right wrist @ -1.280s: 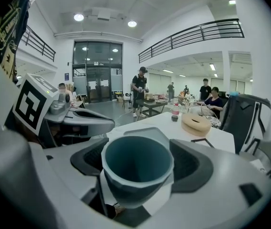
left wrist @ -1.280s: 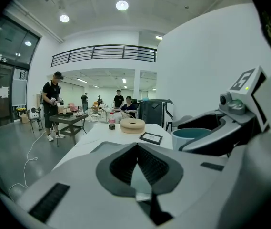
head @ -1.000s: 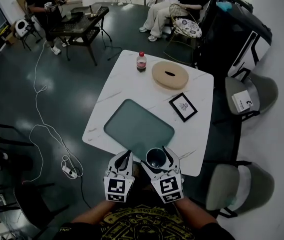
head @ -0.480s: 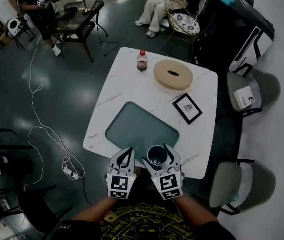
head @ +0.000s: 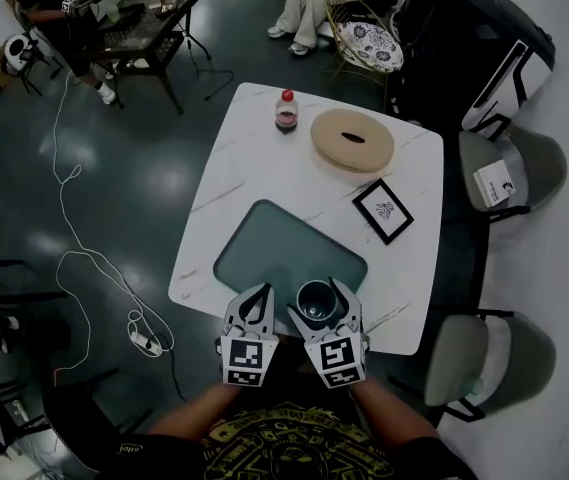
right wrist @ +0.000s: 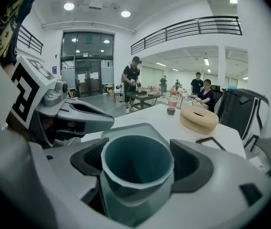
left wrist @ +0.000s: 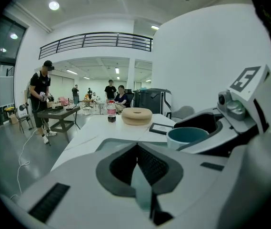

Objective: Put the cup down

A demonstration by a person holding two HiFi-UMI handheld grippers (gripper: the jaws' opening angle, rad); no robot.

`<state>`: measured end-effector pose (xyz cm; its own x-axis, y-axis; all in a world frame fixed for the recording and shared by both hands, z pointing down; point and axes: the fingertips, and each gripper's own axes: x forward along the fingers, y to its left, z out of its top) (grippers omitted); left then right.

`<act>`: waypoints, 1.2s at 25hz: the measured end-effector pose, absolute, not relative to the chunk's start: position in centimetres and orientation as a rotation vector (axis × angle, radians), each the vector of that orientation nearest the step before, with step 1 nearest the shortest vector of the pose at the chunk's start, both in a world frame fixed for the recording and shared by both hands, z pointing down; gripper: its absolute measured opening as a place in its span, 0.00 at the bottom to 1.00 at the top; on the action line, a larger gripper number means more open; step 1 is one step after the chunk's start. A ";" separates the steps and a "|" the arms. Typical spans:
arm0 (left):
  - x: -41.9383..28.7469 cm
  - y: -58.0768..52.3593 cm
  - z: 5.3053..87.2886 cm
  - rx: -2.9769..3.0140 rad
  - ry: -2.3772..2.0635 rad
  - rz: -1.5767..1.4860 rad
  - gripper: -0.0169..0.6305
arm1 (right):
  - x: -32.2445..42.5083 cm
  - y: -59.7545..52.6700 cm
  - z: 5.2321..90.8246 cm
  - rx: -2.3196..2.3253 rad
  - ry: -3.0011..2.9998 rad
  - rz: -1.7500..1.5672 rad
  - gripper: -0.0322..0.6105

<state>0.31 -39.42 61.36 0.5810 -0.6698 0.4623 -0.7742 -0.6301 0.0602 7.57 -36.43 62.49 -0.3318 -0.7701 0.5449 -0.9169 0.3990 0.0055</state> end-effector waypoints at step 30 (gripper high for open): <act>0.7 -39.4 65.5 2.540 -1.107 0.662 0.04 | 7.1 -35.9 65.0 1.500 -2.228 0.357 0.66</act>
